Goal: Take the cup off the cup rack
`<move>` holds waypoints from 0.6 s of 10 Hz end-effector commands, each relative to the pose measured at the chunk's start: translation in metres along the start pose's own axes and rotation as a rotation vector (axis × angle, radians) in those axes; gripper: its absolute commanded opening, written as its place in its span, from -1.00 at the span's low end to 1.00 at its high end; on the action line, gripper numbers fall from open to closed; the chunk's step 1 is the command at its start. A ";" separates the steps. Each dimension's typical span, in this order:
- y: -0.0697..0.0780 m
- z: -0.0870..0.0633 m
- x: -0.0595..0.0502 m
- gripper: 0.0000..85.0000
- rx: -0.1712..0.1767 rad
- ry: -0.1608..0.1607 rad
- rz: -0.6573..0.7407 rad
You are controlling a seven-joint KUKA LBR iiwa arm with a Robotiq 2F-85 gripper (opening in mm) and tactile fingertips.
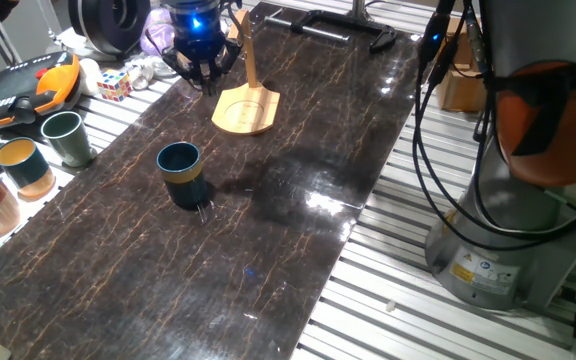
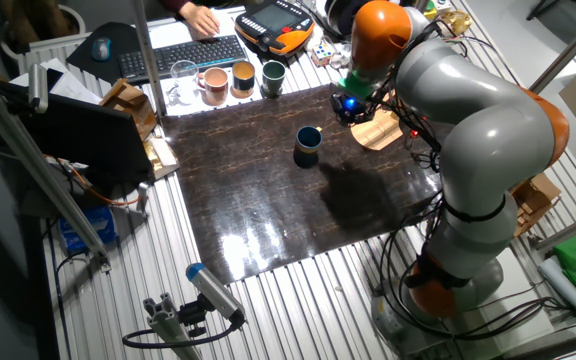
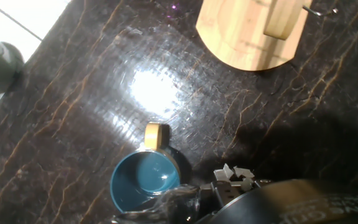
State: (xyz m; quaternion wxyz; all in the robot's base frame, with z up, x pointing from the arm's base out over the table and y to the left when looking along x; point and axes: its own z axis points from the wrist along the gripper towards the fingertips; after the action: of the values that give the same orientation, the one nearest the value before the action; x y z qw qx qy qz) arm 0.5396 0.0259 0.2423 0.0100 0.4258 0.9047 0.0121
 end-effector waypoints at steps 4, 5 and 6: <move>-0.001 0.000 -0.001 -0.98 0.002 0.010 -0.024; -0.001 0.000 -0.001 -0.98 0.001 0.012 -0.024; -0.001 0.000 -0.001 -0.98 0.006 0.008 -0.030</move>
State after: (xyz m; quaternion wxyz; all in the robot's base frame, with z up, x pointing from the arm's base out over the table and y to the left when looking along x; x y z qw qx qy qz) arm 0.5397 0.0245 0.2425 0.0058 0.4118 0.9112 0.0101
